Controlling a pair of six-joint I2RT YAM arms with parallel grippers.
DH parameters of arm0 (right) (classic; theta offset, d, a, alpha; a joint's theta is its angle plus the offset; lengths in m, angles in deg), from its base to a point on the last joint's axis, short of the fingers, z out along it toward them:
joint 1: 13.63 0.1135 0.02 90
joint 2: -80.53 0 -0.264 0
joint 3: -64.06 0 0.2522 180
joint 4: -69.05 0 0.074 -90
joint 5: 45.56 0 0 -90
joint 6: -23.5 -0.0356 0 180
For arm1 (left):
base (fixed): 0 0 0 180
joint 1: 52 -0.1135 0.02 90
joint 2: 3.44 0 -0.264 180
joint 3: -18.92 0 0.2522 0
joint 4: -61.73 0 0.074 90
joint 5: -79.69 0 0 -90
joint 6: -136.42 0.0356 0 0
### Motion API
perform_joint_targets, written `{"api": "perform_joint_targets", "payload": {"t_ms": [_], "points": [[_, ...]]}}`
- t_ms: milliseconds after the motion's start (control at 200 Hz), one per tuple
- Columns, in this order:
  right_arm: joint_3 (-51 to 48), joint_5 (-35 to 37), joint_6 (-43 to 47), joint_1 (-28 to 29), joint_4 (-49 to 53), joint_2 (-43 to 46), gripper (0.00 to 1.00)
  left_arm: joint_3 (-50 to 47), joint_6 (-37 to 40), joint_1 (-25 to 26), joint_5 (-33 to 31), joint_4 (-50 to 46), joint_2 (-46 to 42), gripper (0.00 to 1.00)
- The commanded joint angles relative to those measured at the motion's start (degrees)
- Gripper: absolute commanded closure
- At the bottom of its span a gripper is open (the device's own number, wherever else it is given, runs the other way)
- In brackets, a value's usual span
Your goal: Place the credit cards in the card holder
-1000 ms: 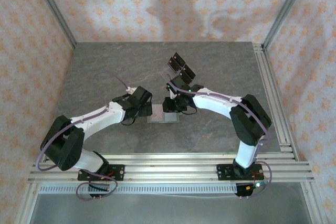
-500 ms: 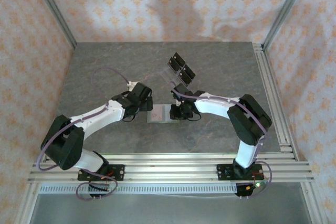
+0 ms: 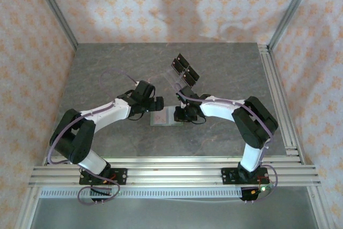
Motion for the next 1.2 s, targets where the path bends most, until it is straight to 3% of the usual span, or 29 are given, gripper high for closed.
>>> {"api": "perform_joint_targets", "payload": {"t_ms": [0, 185, 621, 1196], "points": [[-2.68, 2.39, -0.86, -0.47, -0.32, -2.58, 0.77, -0.31, -1.26, -1.15, 6.49, 5.83, 1.21, 0.00], [-3.04, 2.28, -0.95, -0.52, -0.72, -2.84, 0.78, -2.20, -4.31, -1.53, 10.78, 11.43, 4.10, 0.00], [-4.29, 2.25, -0.82, -0.69, -0.84, -1.79, 0.78, -5.24, -6.31, -1.52, 13.44, 17.48, 7.73, 0.00], [-4.63, 1.95, -0.64, -0.78, -1.28, -2.29, 0.79, -6.27, -9.29, 0.25, 22.20, 24.72, 3.20, 0.00]]}}
